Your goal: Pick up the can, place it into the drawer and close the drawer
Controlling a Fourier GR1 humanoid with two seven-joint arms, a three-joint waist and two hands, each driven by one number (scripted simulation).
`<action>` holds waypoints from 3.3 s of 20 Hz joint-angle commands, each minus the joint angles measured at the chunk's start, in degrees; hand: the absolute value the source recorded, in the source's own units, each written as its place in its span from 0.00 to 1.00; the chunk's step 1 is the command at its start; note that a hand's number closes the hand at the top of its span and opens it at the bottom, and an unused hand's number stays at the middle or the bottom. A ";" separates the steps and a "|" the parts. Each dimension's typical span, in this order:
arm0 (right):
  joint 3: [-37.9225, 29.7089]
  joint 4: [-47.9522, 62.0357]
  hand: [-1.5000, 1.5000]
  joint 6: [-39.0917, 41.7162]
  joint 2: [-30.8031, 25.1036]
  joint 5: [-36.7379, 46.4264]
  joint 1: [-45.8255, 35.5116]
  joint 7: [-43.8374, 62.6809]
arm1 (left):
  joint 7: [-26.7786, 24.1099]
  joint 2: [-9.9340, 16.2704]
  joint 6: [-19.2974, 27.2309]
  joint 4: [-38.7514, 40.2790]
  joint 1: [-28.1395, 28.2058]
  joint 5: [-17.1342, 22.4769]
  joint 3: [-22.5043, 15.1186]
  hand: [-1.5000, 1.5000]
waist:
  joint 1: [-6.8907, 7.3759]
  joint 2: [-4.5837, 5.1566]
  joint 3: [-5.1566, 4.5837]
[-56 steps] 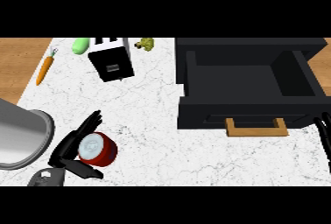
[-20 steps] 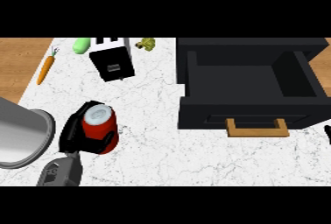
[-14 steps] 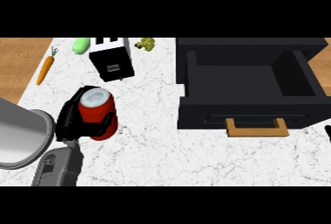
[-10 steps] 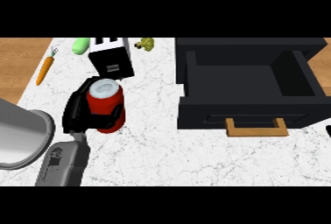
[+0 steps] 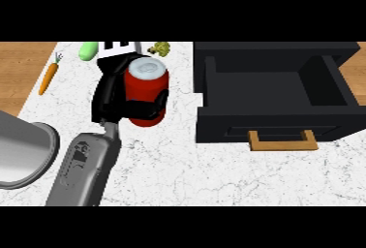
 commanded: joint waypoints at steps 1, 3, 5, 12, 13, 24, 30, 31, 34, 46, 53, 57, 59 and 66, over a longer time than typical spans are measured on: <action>-3.55 -0.33 0.00 1.12 -1.44 -3.25 -0.16 -0.13 | 5.30 -0.04 2.28 1.57 -7.43 -1.32 -1.51 1.00 | -0.13 0.04 0.01; -2.61 4.05 0.00 2.17 -0.71 -1.00 0.15 -3.88 | 7.93 -0.04 7.64 -0.28 -8.78 -0.22 -7.22 1.00 | -0.18 0.03 0.03; -2.05 -1.85 0.00 0.10 -0.80 -1.93 -0.98 2.90 | 5.84 -0.04 5.40 4.56 -13.50 -1.07 -4.25 1.00 | -0.18 0.10 -0.01; -2.43 3.33 0.00 0.92 -0.85 -0.96 -2.71 -1.11 | 9.26 -0.04 13.04 13.55 -28.84 1.38 -6.87 1.00 | -0.70 0.22 0.02; -1.48 4.37 0.00 1.40 -0.06 -0.14 -1.96 -2.31 | 10.30 -0.04 13.83 15.62 -31.26 1.77 -6.54 1.00 | -0.77 0.24 0.02; -0.17 1.62 0.00 -1.26 -0.27 1.33 -5.76 3.51 | 8.05 -0.04 20.86 32.25 -46.41 9.56 -11.12 1.00 | -1.35 0.48 0.03; -1.83 0.19 0.00 1.25 -0.13 -1.23 -1.65 1.20 | 4.90 -0.04 19.29 40.61 -51.28 13.14 -12.03 1.00 | -1.87 0.44 0.06; -1.75 0.71 0.00 -0.76 -1.55 -0.48 -6.52 4.71 | 6.54 -0.04 21.40 43.29 -54.83 13.70 -12.14 1.00 | -2.02 0.60 0.06; 0.47 1.37 0.00 -0.02 0.78 1.79 -4.12 0.87 | 3.20 -0.04 22.43 45.79 -54.58 16.45 -16.25 1.00 | -2.92 0.71 0.10; -1.55 2.25 0.00 0.26 -2.51 -0.71 -8.86 4.56 | -3.01 -0.04 23.40 54.67 -55.63 23.84 -22.68 1.00 | -4.71 1.25 0.12; -0.61 6.03 0.00 -0.14 -0.84 1.67 -8.72 0.31 | -3.86 -0.04 24.90 57.73 -57.93 25.67 -25.38 1.00 | -4.47 1.19 0.16; 0.28 4.80 0.00 -1.09 -1.71 2.21 -11.73 3.35 | -7.33 -0.04 25.47 59.06 -54.19 26.60 -28.15 1.00 | -5.64 1.70 0.14; -0.02 5.47 0.00 -0.17 -1.27 1.34 -9.91 2.05 | -5.23 -0.04 26.63 58.68 -55.98 26.88 -30.08 1.00 | -6.25 1.60 0.19; 2.66 3.67 0.00 -0.83 -0.92 3.17 -11.70 3.68 | -8.41 -0.04 30.19 59.20 -52.13 28.44 -33.00 0.00 | -7.28 1.99 0.14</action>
